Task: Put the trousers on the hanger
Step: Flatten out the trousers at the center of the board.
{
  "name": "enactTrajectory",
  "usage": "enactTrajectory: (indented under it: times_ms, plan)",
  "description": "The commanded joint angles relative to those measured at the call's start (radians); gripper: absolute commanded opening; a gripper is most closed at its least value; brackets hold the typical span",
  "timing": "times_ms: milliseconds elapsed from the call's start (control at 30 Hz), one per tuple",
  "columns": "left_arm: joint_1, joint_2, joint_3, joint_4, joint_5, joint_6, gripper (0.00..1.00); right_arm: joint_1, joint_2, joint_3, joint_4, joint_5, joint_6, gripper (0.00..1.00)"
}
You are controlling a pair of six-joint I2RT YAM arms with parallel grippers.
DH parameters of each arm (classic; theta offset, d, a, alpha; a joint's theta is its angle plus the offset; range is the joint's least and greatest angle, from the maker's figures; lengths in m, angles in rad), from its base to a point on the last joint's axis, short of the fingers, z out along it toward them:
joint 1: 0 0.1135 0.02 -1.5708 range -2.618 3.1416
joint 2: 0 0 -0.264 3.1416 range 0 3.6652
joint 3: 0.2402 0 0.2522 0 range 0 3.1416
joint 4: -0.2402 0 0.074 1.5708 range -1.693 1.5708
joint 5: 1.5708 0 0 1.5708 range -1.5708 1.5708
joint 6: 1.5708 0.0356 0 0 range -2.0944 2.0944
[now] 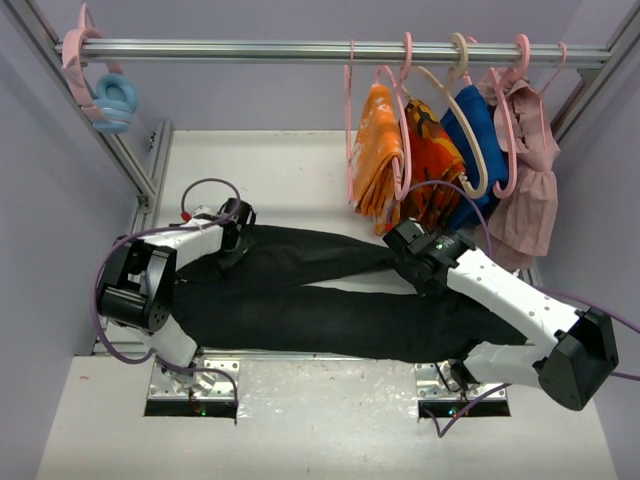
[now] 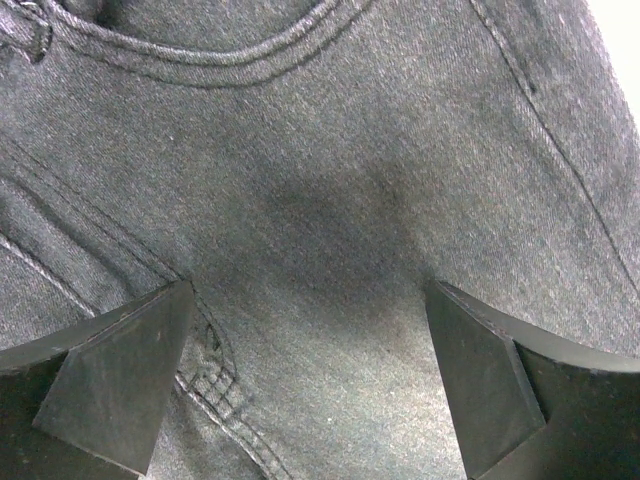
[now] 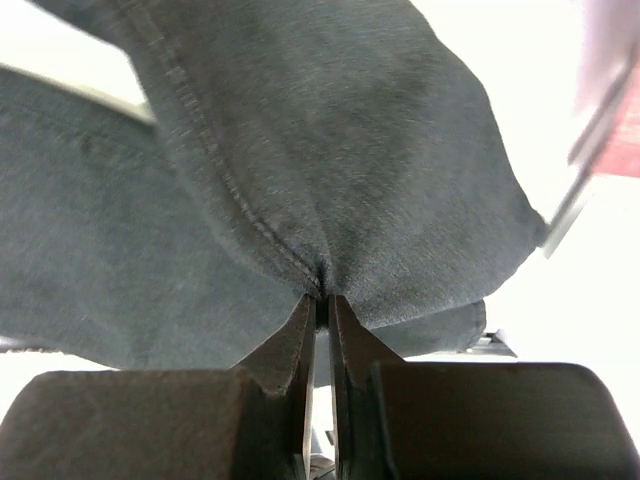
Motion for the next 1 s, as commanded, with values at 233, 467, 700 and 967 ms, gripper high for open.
enactTrajectory:
  times_ms: [233,467,700,967]
  plan:
    - [0.128,-0.156,0.094,-0.071,-0.004,0.044,1.0,0.003,-0.016,0.113,-0.015,0.036,0.005,0.83]
    - [0.129,-0.032,0.296,-0.153,-0.013,0.012,1.0,0.003,-0.261,-0.007,0.387,-0.251,0.03,0.88]
    - [0.138,0.295,0.666,-0.44,-0.153,-0.104,1.0,0.003,-0.376,-0.092,0.455,-0.29,0.052,0.88]
    - [0.166,0.509,0.81,-0.539,-0.179,-0.161,0.89,0.003,-0.504,-0.145,0.424,-0.203,0.044,0.91]
